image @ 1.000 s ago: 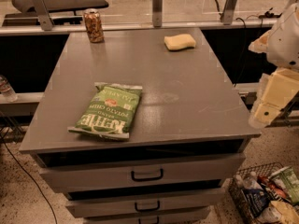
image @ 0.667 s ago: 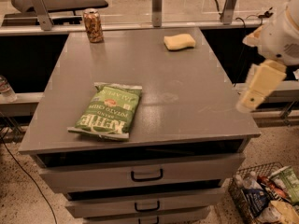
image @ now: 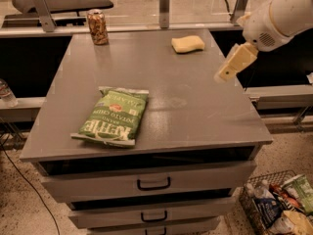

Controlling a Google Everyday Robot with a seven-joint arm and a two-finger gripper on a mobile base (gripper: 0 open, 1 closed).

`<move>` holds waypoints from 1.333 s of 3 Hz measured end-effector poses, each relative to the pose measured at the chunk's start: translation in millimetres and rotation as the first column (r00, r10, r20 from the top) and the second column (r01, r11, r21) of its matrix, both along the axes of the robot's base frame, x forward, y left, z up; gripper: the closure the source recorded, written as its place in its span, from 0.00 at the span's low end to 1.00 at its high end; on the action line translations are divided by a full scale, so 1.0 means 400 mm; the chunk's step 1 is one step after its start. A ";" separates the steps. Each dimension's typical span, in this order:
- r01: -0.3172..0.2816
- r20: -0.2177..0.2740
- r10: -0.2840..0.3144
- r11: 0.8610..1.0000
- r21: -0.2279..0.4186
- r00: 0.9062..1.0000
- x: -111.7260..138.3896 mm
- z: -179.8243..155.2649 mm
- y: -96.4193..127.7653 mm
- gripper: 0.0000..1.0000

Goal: Move sponge near green jalapeno chip bag

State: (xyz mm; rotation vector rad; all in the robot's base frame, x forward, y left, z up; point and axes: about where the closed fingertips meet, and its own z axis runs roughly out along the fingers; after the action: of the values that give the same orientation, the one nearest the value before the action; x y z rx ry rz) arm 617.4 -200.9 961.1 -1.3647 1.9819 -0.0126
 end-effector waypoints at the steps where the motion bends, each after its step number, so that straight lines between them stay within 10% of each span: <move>1: 0.009 0.028 -0.009 1.000 0.010 1.000 0.023 0.004 0.002 0.00; 3: 0.055 0.049 -0.057 0.997 0.052 0.997 0.077 -0.011 0.016 0.00; 4: 0.125 0.054 -0.135 0.980 0.156 0.989 0.214 -0.054 0.047 0.00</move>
Offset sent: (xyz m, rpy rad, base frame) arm 0.0122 0.0002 0.0031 0.0138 -0.0379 -0.0129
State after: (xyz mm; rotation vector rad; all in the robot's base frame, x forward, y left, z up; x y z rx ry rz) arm 703.2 -182.2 939.4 -1.1230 1.9727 0.0330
